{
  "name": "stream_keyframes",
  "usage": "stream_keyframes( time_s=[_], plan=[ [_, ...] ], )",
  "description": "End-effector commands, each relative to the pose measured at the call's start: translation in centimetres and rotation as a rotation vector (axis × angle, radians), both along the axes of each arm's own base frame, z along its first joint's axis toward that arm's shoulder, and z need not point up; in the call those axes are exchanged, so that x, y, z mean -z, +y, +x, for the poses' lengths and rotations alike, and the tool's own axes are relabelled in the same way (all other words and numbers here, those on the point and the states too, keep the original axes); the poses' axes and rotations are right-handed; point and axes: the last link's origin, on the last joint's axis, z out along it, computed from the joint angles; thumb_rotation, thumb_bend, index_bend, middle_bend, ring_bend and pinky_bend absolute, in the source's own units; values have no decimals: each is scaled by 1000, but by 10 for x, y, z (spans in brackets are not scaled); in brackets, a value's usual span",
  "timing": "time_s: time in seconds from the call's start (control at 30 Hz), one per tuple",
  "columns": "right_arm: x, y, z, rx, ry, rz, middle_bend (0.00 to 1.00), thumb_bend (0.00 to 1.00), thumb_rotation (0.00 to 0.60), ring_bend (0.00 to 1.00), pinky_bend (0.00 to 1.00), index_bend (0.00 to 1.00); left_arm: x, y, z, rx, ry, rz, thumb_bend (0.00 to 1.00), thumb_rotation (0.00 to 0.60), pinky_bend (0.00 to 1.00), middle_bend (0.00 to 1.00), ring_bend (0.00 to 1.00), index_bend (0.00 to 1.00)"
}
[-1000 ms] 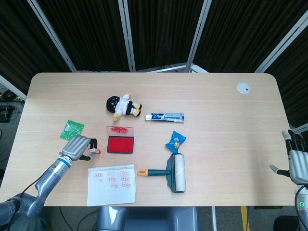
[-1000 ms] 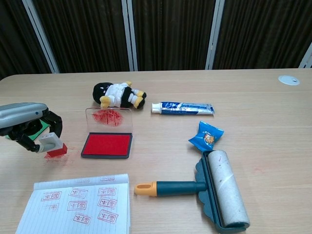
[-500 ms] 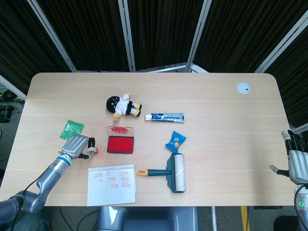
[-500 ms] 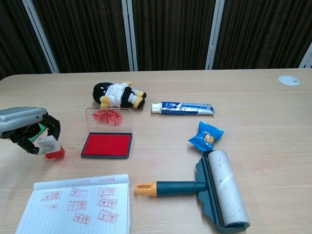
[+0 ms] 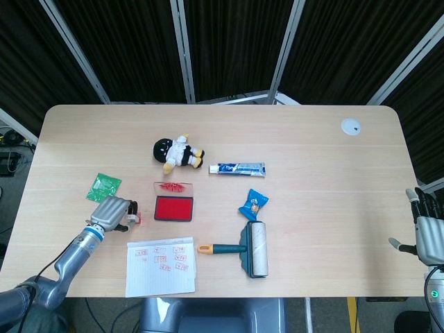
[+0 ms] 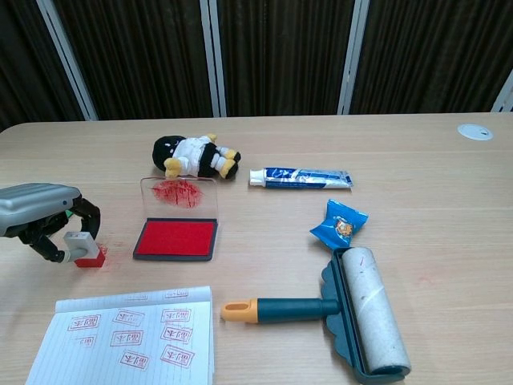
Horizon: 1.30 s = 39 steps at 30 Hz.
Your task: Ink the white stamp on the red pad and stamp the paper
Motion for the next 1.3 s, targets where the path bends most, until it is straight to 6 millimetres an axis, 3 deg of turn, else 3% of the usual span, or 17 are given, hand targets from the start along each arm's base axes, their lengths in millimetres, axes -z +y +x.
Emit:
stream_keyframes(
  time_s=[0.03, 0.57, 0.93, 1.23, 1.3],
  plan=[
    [0, 0, 0, 0, 0, 0, 0, 0, 600, 0, 0, 0, 0, -1, 0, 5, 4, 0, 459, 600, 852, 467, 830, 491],
    [-1, 1, 1, -4, -5, -2, 0, 0, 600, 0, 0, 0, -3, -5, 2, 26, 25, 13, 301, 600, 845, 438, 819, 405],
    [-2, 2, 3, -12, -14, -4, 0, 0, 600, 0, 0, 0, -13, -11, 3, 46, 40, 33, 284, 600, 836, 407, 809, 367],
    [-6, 6, 10, -42, -33, -12, 0, 0, 600, 0, 0, 0, -59, -29, 22, 92, -26, 135, 165, 600, 805, 255, 748, 268],
    [-7, 7, 11, -48, -36, -12, 0, 0, 600, 0, 0, 0, -68, -35, 25, 97, -34, 157, 110, 600, 744, 190, 669, 239]
  ],
)
